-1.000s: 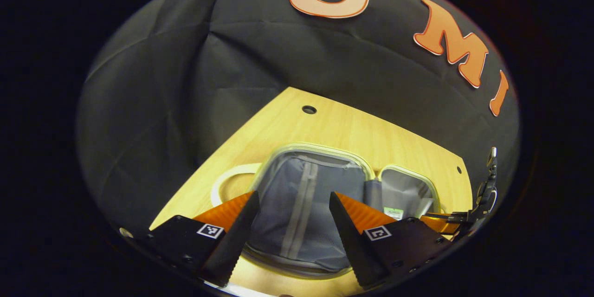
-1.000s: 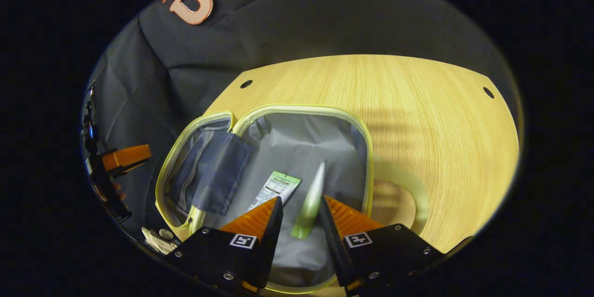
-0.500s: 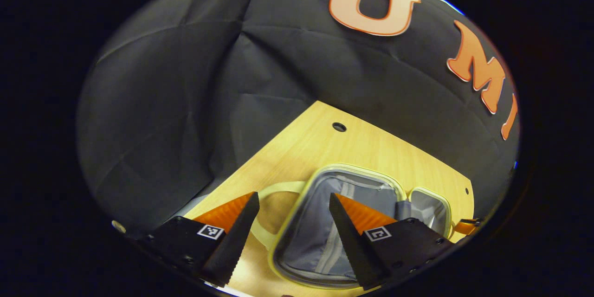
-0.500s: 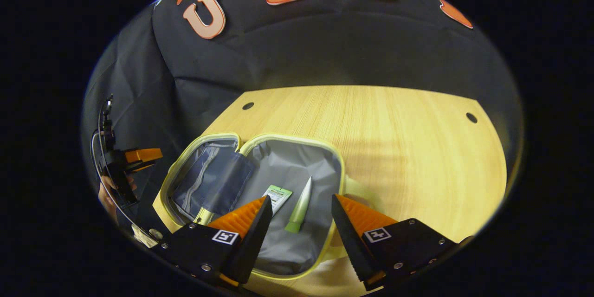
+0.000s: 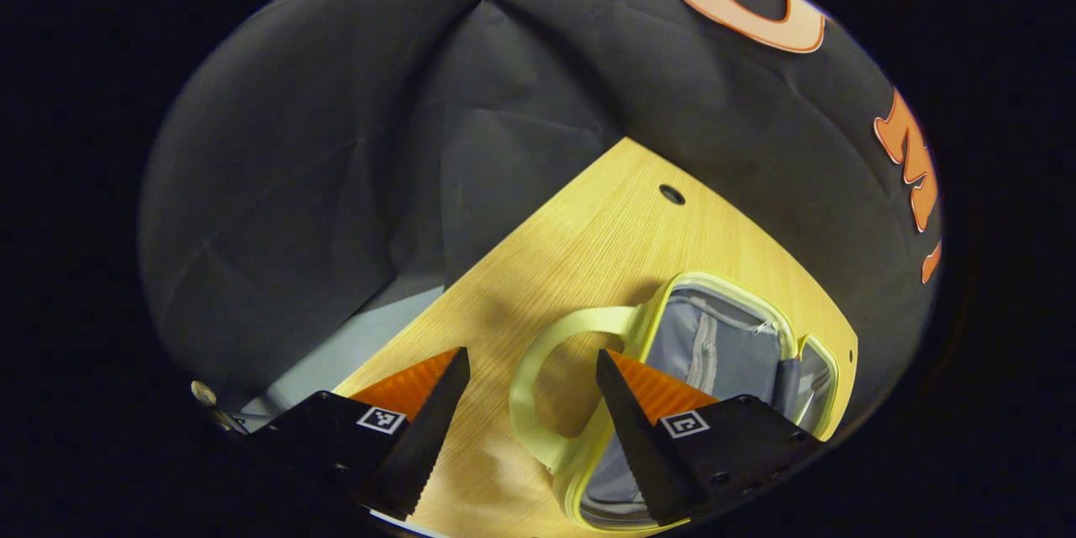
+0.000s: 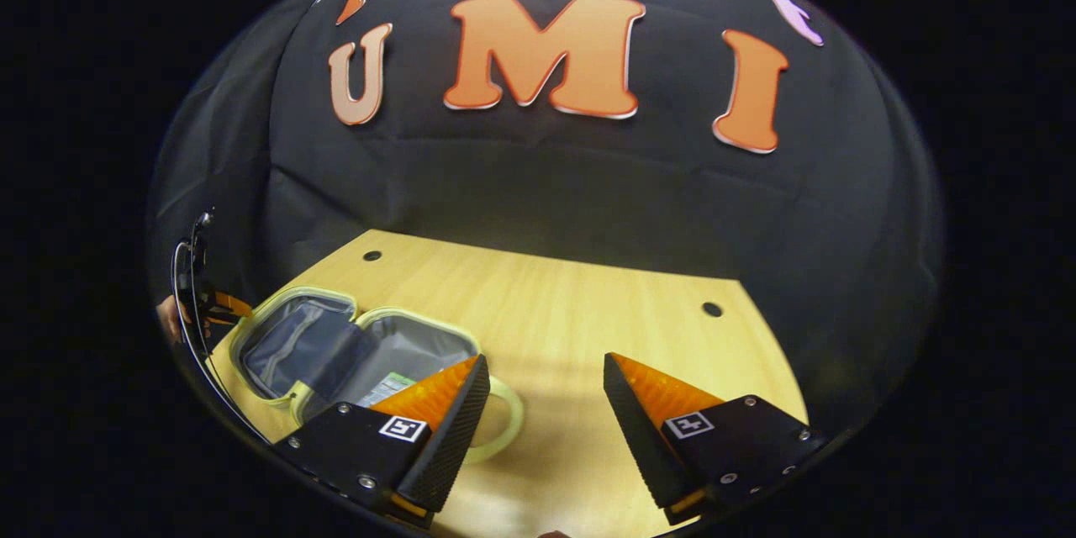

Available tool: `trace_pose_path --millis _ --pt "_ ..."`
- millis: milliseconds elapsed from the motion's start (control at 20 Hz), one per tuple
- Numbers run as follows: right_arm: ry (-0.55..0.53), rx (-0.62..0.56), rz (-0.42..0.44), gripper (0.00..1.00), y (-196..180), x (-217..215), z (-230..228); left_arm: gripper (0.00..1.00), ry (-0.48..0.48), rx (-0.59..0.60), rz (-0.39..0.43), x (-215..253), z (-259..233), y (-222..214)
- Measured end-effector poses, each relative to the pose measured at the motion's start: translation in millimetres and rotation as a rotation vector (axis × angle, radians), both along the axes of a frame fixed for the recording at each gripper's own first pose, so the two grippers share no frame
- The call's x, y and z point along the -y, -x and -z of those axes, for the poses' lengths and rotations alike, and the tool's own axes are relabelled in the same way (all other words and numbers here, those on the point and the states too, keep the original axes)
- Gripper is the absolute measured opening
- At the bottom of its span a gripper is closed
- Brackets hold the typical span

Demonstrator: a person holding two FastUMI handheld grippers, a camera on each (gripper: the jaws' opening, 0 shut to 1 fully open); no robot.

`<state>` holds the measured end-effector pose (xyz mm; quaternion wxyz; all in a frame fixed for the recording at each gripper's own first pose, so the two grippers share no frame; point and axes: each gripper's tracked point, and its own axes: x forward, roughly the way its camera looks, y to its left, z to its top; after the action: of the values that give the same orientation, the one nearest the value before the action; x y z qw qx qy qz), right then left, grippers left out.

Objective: First open the suitcase, pack the skin care products into it, and then close the suitcase.

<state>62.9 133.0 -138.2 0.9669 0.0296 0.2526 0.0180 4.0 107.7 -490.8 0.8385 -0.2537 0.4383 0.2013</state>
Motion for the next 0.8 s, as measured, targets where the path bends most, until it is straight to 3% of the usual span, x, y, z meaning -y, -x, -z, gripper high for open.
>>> trace_pose_path --millis 200,300,350,450,650,800 --pt "0.099 0.077 0.114 0.88 17 70 -36 0.89 0.034 -0.034 0.036 -7 13 -5" --pt "0.127 0.111 0.182 0.88 28 106 -56 0.79 0.063 -0.062 0.076 -1 26 -8" --pt "0.149 0.120 0.219 0.88 33 125 -63 0.59 0.083 -0.093 0.095 5 35 -6" --pt "0.191 0.128 0.309 0.88 47 163 -79 0.18 0.027 -0.079 0.185 0 40 -13" --pt "0.241 0.192 0.353 0.87 62 182 -114 0.11 -0.046 -0.034 0.230 0 17 -18" --pt "0.230 0.259 0.306 0.87 66 172 -139 0.11 -0.147 0.002 0.249 -1 -22 -19"
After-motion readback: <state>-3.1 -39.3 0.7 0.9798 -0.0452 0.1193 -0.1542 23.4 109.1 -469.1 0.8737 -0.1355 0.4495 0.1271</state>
